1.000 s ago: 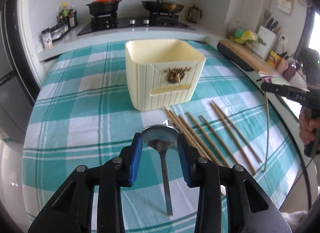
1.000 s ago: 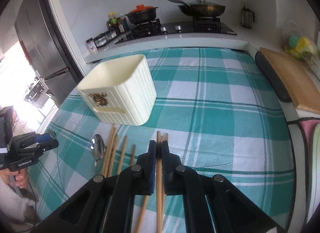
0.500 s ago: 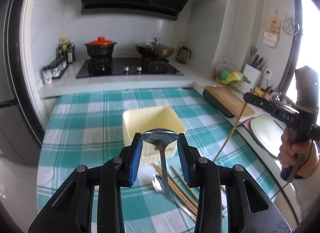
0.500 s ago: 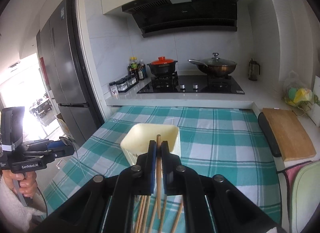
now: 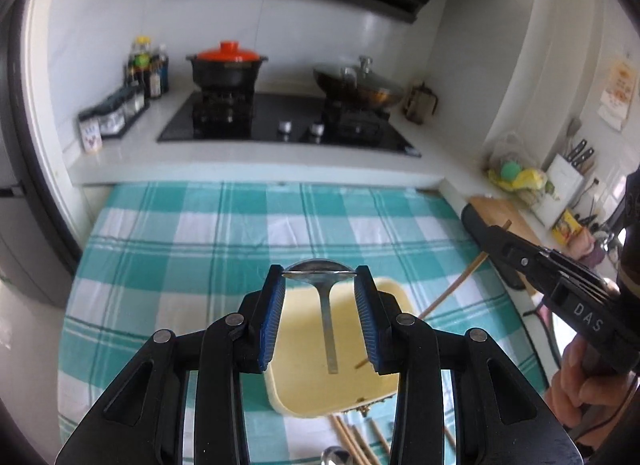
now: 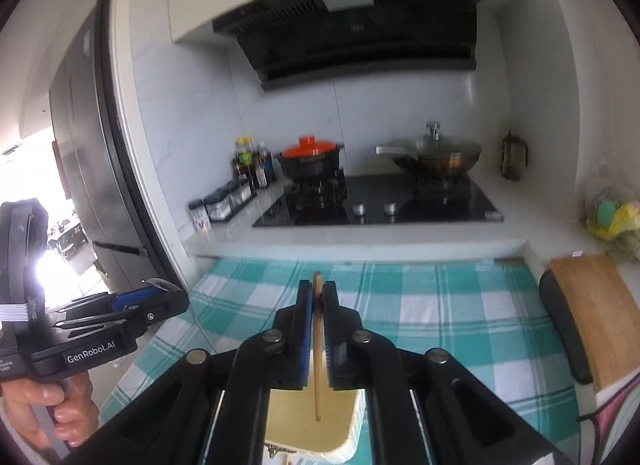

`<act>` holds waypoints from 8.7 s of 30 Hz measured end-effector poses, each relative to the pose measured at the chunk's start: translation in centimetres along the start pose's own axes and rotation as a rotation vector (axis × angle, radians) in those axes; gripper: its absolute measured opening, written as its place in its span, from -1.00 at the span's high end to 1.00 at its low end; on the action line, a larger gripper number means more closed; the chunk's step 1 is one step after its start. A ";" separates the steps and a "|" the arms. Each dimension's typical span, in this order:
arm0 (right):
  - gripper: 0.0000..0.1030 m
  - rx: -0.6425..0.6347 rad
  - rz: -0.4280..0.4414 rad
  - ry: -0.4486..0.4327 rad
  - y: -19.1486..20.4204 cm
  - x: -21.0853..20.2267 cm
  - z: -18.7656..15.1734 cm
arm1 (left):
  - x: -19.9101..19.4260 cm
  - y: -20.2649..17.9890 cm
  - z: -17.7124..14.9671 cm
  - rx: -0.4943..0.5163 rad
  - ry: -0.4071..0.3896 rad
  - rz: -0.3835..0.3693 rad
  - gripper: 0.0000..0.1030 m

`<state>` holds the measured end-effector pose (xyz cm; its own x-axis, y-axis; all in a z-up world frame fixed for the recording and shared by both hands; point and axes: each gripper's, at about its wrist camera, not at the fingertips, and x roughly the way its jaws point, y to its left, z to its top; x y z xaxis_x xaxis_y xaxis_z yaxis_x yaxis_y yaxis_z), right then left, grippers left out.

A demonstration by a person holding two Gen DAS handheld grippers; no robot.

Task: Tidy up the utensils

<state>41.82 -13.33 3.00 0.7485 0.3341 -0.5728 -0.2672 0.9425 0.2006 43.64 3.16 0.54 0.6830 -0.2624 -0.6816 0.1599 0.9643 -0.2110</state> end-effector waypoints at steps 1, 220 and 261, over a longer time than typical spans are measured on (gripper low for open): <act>0.90 0.021 0.002 0.058 -0.4 1.6 -0.5 | 1.3 0.1 -0.4 0.007 0.040 0.006 0.31; 0.03 -0.250 -0.122 0.566 -8.1 -0.1 -25.3 | 2.4 -1.6 -26.6 0.154 0.302 0.225 -0.98; 0.88 -0.053 0.062 0.147 -5.1 -9.8 -14.5 | -8.6 -1.8 -17.9 0.154 0.024 -0.080 0.25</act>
<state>27.01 -21.45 -3.93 0.6342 0.3837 -0.6713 -0.3447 0.9174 0.1987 24.75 3.08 -5.74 0.6467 -0.3378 -0.6839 0.3217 0.9337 -0.1569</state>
